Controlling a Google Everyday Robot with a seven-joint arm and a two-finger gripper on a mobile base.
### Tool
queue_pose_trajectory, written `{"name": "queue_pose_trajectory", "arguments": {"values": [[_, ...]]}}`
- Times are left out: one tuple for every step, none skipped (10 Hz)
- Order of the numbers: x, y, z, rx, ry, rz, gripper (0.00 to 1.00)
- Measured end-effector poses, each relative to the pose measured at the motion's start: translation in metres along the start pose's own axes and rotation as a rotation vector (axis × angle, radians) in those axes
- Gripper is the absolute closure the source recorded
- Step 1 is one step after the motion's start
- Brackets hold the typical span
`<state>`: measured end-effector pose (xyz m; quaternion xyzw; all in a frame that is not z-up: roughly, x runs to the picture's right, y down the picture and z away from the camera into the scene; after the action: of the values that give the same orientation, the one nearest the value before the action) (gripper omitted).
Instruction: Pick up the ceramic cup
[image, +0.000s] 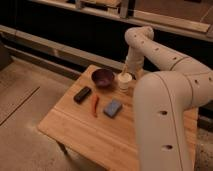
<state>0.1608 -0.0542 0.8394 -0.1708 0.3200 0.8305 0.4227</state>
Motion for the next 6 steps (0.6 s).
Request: {"name": "queue_pose_trajectory", "arguments": {"values": [[0.001, 0.0, 0.006, 0.005, 0.011, 0.001, 0.35], [0.001, 0.0, 0.011, 0.01, 0.02, 0.003, 0.35], [0.002, -0.001, 0.016, 0.014, 0.028, 0.004, 0.35], [0.002, -0.002, 0.023, 0.019, 0.041, 0.005, 0.35], [0.003, -0.002, 0.026, 0.02, 0.047, 0.001, 0.37], [0.004, 0.001, 0.03, 0.012, 0.056, -0.016, 0.47]]}}
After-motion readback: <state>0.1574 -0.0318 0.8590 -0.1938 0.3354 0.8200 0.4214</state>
